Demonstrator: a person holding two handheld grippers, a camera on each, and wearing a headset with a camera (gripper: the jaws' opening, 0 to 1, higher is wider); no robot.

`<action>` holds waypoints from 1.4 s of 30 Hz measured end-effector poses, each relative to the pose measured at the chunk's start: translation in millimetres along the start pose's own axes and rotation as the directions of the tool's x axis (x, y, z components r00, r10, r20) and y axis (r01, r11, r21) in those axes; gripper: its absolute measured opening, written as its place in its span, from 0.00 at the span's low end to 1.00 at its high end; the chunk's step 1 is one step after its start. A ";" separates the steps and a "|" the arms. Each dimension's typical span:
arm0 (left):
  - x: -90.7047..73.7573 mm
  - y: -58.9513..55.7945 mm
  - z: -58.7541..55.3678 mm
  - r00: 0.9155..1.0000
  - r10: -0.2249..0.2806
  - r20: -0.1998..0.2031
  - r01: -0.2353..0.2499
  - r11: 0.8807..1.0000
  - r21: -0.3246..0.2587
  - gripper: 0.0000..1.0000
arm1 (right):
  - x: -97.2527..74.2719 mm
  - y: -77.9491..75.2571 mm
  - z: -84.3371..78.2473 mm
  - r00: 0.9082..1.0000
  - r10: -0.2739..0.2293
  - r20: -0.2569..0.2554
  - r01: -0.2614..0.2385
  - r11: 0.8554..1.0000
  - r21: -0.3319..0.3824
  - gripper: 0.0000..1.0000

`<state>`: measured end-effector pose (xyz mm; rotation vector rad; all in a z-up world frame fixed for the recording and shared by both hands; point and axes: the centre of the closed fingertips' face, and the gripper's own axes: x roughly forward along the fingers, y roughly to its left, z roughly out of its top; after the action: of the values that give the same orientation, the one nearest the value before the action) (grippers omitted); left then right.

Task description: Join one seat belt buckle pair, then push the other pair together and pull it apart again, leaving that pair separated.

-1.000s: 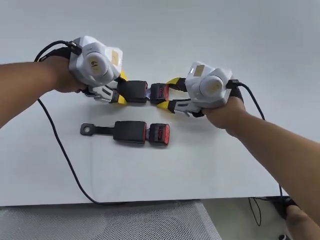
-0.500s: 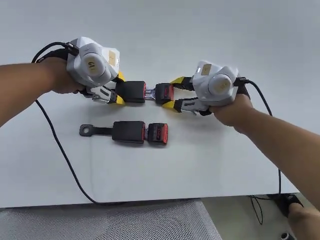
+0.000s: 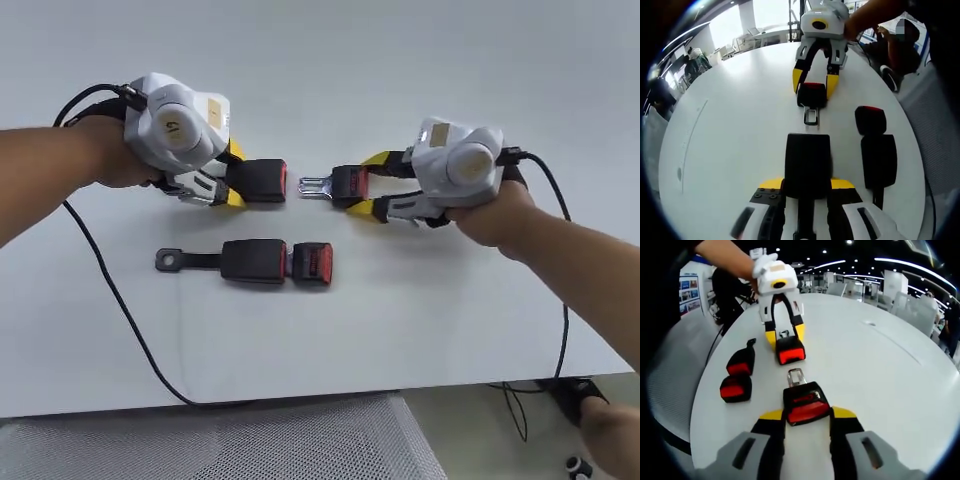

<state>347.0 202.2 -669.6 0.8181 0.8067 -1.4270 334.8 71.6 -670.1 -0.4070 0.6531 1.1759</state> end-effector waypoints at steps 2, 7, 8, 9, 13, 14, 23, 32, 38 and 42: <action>0.1 -0.1 0.0 1.000 -0.001 -0.001 0.001 1.000 -0.002 0.33 | -4.2 -1.2 -3.8 1.000 0.000 -0.001 0.000 1.000 0.002 0.33; 0.3 0.0 -0.6 1.000 -0.001 -0.003 0.001 1.000 -0.006 0.33 | -13.9 -4.6 -11.2 1.000 -0.007 -0.007 0.007 1.000 0.006 0.33; 0.4 -0.1 -0.5 1.000 -0.001 -0.004 0.001 1.000 -0.006 0.33 | -16.0 -4.5 -13.1 1.000 -0.007 -0.011 0.007 1.000 0.010 0.33; 0.4 -0.1 -0.5 1.000 -0.001 -0.005 0.001 1.000 -0.006 0.33 | -17.5 -4.6 -13.7 1.000 -0.006 -0.011 0.006 1.000 0.008 0.33; 0.6 0.2 -0.9 1.000 0.000 -0.006 0.000 1.000 -0.012 0.33 | -25.5 -8.4 -19.0 1.000 -0.010 -0.018 0.010 1.000 0.014 0.33; 0.7 0.3 -1.0 1.000 0.000 -0.006 0.000 1.000 -0.012 0.33 | -26.6 -8.8 -19.9 1.000 -0.009 -0.020 0.010 1.000 0.017 0.34; 0.6 -0.3 -0.8 1.000 0.001 -0.005 -0.001 1.000 -0.018 0.33 | -41.9 -18.1 -31.9 0.999 -0.017 -0.038 0.018 0.999 0.026 0.34; 0.7 -0.7 0.0 1.000 0.000 -0.010 0.000 1.000 -0.019 0.33 | -48.8 -25.8 -41.0 0.999 -0.019 -0.039 0.020 1.000 0.023 0.34; 1.2 -0.8 0.6 1.000 0.001 -0.013 -0.001 1.000 -0.020 0.33 | -55.1 -28.4 -47.6 0.999 -0.021 -0.045 0.022 0.999 0.032 0.34; 1.5 -1.2 1.0 1.000 0.001 -0.016 -0.001 1.000 -0.021 0.33 | -56.6 -28.9 -48.3 0.999 -0.025 -0.029 0.026 0.998 0.059 0.34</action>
<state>345.8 200.6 -670.4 0.8145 0.8320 -1.4104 336.2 -8.2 -670.0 -0.3810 0.7039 1.1253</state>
